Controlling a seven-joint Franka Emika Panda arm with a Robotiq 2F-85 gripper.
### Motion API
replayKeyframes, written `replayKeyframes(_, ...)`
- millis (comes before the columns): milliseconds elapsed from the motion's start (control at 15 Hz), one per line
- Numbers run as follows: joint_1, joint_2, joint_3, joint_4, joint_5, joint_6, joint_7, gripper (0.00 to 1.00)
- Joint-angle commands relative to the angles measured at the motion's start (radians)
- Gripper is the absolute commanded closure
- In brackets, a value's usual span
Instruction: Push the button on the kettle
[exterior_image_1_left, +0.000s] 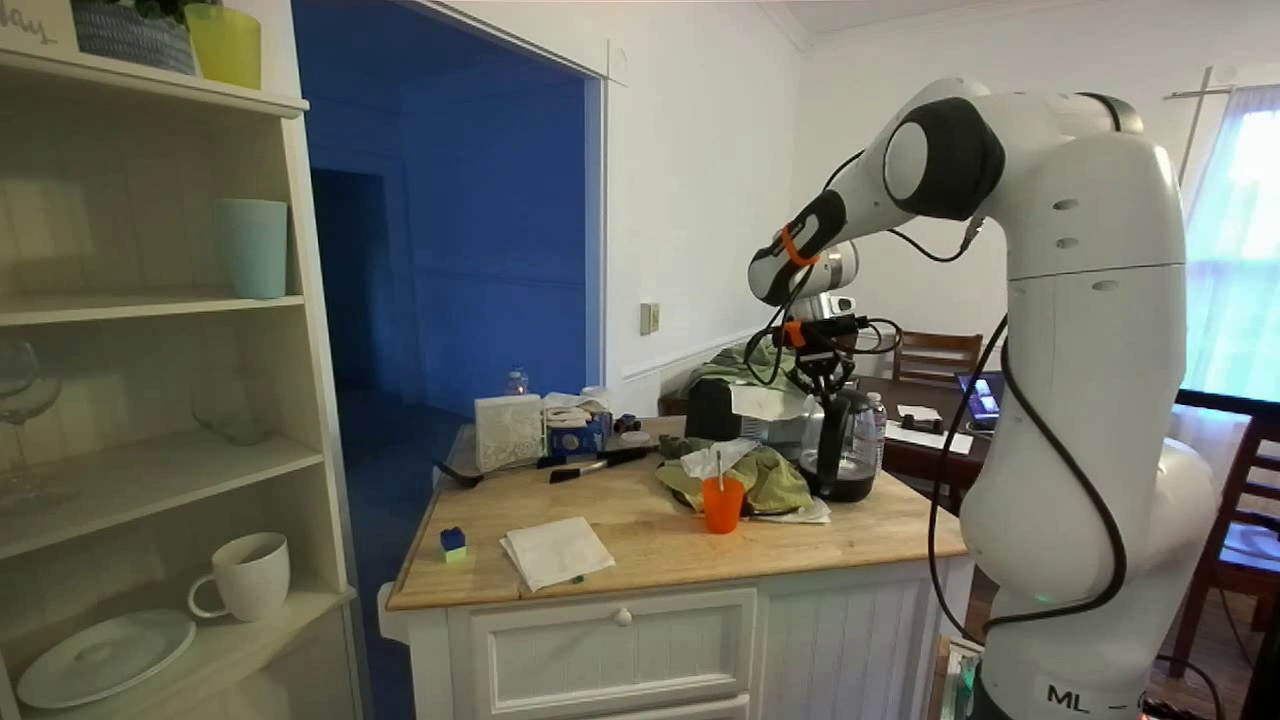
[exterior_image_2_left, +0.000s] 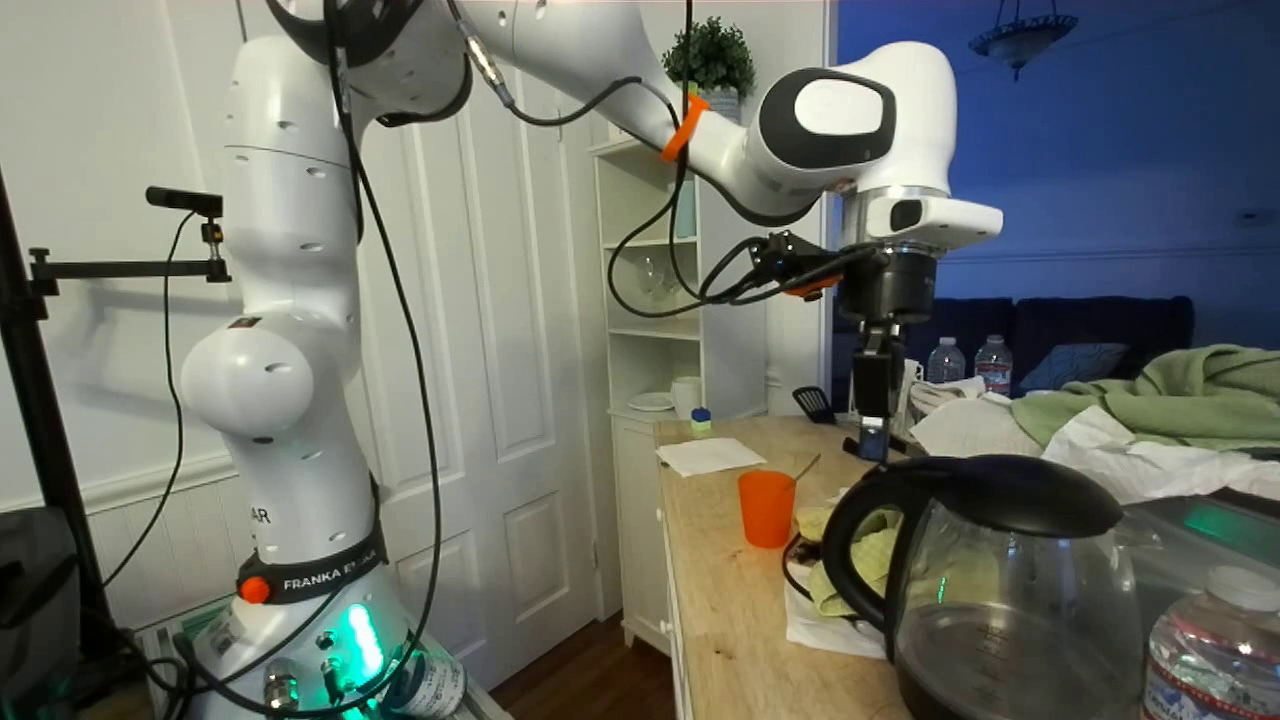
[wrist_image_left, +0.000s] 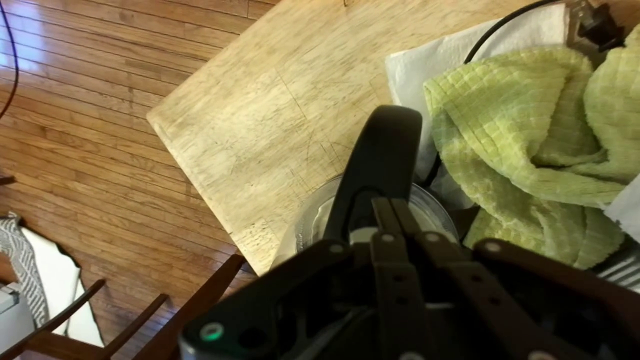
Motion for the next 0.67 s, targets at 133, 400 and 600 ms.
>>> replayKeyframes(133,0.022,0.048,-0.031,0.078,0.018,-0.072,-0.03,0.95)
replayKeyframes(400,0.021,0.065,-0.034,0.106,0.017,-0.129,-0.05,0.97)
replayKeyframes(600,0.019,0.074,-0.036,0.118,0.021,-0.161,-0.063,0.98)
